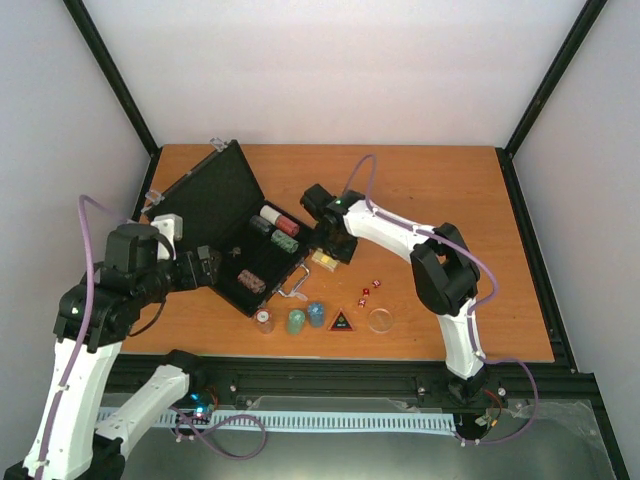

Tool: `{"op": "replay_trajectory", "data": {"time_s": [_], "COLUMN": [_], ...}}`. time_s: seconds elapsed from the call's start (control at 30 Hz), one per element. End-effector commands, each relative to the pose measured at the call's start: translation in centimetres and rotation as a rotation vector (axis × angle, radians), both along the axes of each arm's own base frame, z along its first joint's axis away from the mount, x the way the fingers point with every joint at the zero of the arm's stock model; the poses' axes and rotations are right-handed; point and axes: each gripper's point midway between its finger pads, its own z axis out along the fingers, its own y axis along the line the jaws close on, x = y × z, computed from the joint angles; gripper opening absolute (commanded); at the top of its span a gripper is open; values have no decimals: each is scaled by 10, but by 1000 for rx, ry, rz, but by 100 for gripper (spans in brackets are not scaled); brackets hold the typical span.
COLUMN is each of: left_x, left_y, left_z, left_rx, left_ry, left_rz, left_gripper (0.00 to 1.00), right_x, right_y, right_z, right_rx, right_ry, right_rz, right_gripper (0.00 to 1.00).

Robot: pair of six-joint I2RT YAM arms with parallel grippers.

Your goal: Pack up texas hold em set

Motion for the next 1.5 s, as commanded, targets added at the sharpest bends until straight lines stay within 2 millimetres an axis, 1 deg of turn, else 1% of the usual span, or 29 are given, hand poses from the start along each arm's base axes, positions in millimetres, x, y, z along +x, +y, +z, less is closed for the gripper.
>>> {"op": "replay_trajectory", "data": {"time_s": [0.0,0.13,0.3,0.33,0.37,0.53,0.6,0.7,0.77,0.87,1.03,1.13,1.33,1.47], "left_x": [0,0,-3,-4,-5,-9,-10,-12,-13,-14,-15,-16,-20,-24], "left_y": [3,3,9,10,11,12,13,15,16,16,13,13,16,17], "left_z": [20,25,31,32,32,32,31,30,29,28,27,26,24,23], "left_rx": [18,10,13,14,13,2,5,18,24,25,17,16,37,40], "left_ry": [-56,-69,-90,-93,-95,-90,-88,-82,-78,-74,-70,-67,-56,-52], "left_rz": [-6,1,30,35,38,46,47,52,52,48,37,32,29,30], "left_gripper": [100,100,100,100,100,100,100,100,100,100,100,100,100,100], "right_x": [21,34,45,48,50,50,50,50,49,46,41,41,42,39], "right_y": [29,61,107,117,126,164,181,199,207,220,242,250,266,273], "right_z": [56,67,68,71,68,64,67,72,73,68,52,45,41,29], "right_rx": [121,170,225,249,264,368,415,468,493,537,592,601,647,660], "right_ry": [-103,-124,-128,-139,-138,-143,-170,-208,-215,-207,-186,-189,-195,-173], "right_rz": [16,68,131,141,149,192,227,275,291,315,371,381,387,374], "right_gripper": [19,19,18,18,18,18,18,18,18,18,18,17,17,18]}}
